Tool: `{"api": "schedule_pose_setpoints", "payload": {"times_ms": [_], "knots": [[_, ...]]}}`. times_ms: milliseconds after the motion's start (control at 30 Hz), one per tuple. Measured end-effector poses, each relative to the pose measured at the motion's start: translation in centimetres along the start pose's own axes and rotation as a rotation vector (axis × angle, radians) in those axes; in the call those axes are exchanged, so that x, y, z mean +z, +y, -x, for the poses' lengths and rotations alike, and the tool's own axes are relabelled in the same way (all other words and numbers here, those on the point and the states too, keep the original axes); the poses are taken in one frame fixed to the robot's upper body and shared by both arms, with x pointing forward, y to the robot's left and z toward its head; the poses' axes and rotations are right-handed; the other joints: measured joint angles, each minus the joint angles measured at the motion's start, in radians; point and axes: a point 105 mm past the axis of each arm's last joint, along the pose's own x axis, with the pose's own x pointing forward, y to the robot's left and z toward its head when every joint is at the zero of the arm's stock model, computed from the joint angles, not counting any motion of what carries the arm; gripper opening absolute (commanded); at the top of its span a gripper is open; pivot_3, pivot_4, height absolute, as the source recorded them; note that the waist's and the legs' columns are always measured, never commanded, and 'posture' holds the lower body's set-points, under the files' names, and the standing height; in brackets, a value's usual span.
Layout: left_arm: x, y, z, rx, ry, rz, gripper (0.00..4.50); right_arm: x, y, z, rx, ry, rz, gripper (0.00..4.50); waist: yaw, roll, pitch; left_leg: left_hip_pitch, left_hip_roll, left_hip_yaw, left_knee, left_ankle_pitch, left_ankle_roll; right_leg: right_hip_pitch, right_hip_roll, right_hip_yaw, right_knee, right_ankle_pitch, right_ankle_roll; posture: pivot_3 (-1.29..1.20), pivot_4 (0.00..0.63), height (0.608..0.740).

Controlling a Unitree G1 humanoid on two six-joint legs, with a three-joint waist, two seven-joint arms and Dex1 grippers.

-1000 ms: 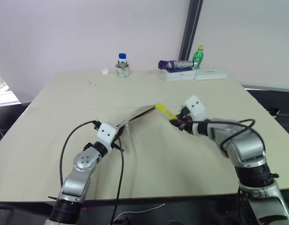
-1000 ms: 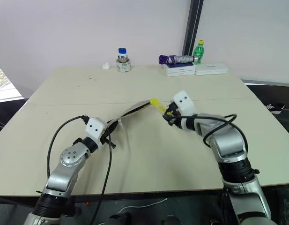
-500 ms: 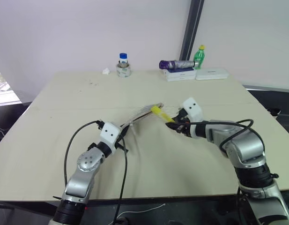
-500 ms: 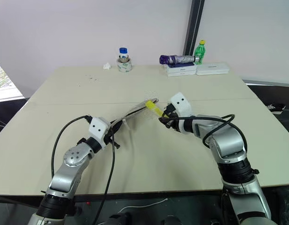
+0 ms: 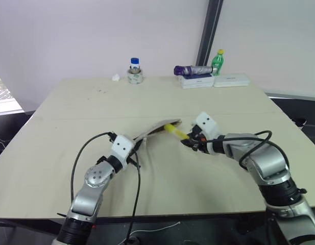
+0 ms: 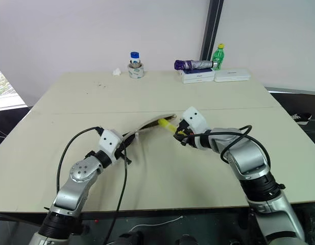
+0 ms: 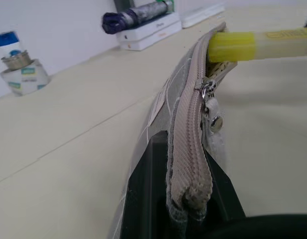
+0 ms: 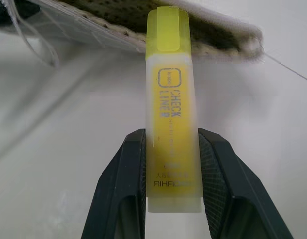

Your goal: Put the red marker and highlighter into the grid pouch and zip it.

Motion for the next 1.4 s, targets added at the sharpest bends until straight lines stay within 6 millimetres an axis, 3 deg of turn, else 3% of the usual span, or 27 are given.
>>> {"api": "schedule_pose_setpoints", "payload": {"times_ms": [233, 433, 667, 933, 1100, 1233, 1300, 1400], "knots": [[-0.6, -2.9, 1.1, -0.239, 0.012, -0.134, 0.00, -1.2, 2.1, -0.3, 0.165, 0.075, 0.099, 0.87, -0.001, 0.000, 0.000, 0.000, 0.001, 0.000, 0.000, 0.000, 0.000, 0.000, 0.000, 0.000, -0.001, 0.000, 0.000, 0.00, 0.150, 0.737], [-0.5, -3.9, 1.3, -0.315, 0.001, -0.153, 0.00, -1.3, 3.0, -1.1, 0.211, 0.089, 0.125, 0.87, 0.001, 0.000, 0.000, 0.000, 0.001, 0.000, 0.000, 0.000, 0.000, 0.000, -0.001, 0.000, -0.001, 0.000, 0.000, 0.00, 0.150, 0.737], [-0.3, -4.3, 1.0, -0.316, -0.008, -0.126, 0.00, 0.2, 2.9, -1.1, 0.224, 0.031, 0.091, 4.32, 0.003, 0.000, 0.000, 0.000, 0.001, -0.001, 0.000, 0.000, 0.000, 0.000, -0.001, 0.000, -0.001, 0.000, 0.000, 0.00, 0.150, 0.737], [0.4, -3.1, 0.2, -0.203, -0.005, 0.076, 0.00, 0.3, -0.9, 3.7, 0.100, -0.009, 0.083, 4.32, 0.003, 0.000, 0.000, -0.001, 0.001, -0.001, 0.000, 0.000, 0.000, 0.001, -0.001, -0.001, -0.001, 0.000, 0.000, 0.00, 0.150, 0.737], [0.9, -2.1, -0.7, -0.137, -0.002, 0.149, 0.00, -3.1, -4.4, 6.5, -0.068, 0.073, -0.009, 4.32, 0.004, -0.001, 0.001, 0.000, 0.000, -0.001, 0.001, 0.000, 0.000, 0.001, -0.001, -0.001, -0.001, 0.000, 0.000, 0.00, 0.150, 0.737], [1.1, -2.1, -1.4, -0.106, -0.009, 0.179, 0.00, -8.6, -7.4, 9.4, -0.260, 0.199, -0.185, 4.32, 0.008, -0.001, 0.001, -0.001, 0.000, 0.000, 0.001, 0.000, 0.000, 0.002, -0.001, -0.001, -0.001, 0.000, 0.000, 0.00, 0.150, 0.737], [1.1, -1.8, -1.7, -0.079, -0.011, 0.184, 0.00, -10.8, -7.9, 10.5, -0.317, 0.244, -0.267, 4.32, 0.007, -0.001, 0.001, 0.000, 0.000, 0.000, 0.001, 0.000, 0.000, 0.002, -0.001, -0.001, -0.001, 0.000, 0.000, 0.00, 0.150, 0.737], [1.2, -1.8, -2.2, -0.057, -0.016, 0.196, 0.00, -12.2, -7.6, 11.0, -0.344, 0.279, -0.310, 4.32, -0.001, -0.001, 0.001, 0.000, 0.000, 0.001, 0.001, 0.000, 0.000, 0.001, 0.000, 0.000, -0.001, 0.000, 0.000, 0.00, 0.150, 0.737]]}}
